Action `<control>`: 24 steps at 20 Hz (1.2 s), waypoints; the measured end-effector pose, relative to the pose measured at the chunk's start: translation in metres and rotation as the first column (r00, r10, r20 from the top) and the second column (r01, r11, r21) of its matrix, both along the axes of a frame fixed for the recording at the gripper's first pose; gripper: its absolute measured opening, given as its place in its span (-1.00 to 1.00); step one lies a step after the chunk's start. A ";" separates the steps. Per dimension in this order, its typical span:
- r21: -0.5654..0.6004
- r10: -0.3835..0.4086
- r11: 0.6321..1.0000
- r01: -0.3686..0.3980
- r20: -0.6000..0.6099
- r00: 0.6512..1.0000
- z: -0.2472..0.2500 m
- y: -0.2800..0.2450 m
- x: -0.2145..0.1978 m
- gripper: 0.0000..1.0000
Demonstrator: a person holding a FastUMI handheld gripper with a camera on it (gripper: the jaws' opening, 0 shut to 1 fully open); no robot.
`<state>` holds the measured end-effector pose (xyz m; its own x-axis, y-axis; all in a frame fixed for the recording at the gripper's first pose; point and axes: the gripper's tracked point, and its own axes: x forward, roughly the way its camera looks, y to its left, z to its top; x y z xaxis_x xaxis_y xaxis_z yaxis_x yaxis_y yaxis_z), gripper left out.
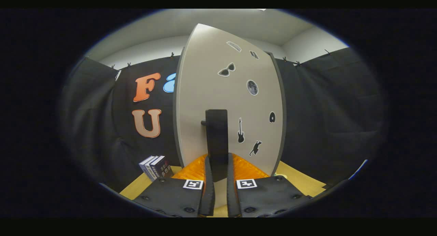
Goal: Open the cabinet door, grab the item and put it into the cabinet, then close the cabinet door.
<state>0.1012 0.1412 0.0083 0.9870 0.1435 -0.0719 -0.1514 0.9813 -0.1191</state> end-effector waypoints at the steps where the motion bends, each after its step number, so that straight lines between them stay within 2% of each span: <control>1: 0.003 0.003 1.000 -0.003 0.007 1.000 0.002 -0.006 -0.001 -0.69; 8: 0.033 -0.033 0.999 0.033 -0.001 0.999 0.014 -0.061 -0.031 -0.70; 17: 0.073 -0.030 0.997 0.031 -0.022 0.999 0.027 -0.129 -0.054 -0.74; 24: 0.102 -0.083 0.991 0.088 -0.049 0.995 0.025 -0.200 -0.066 -0.75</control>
<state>0.0350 -0.0584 0.0337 0.9921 0.0680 -0.1054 -0.0695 0.9975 -0.0105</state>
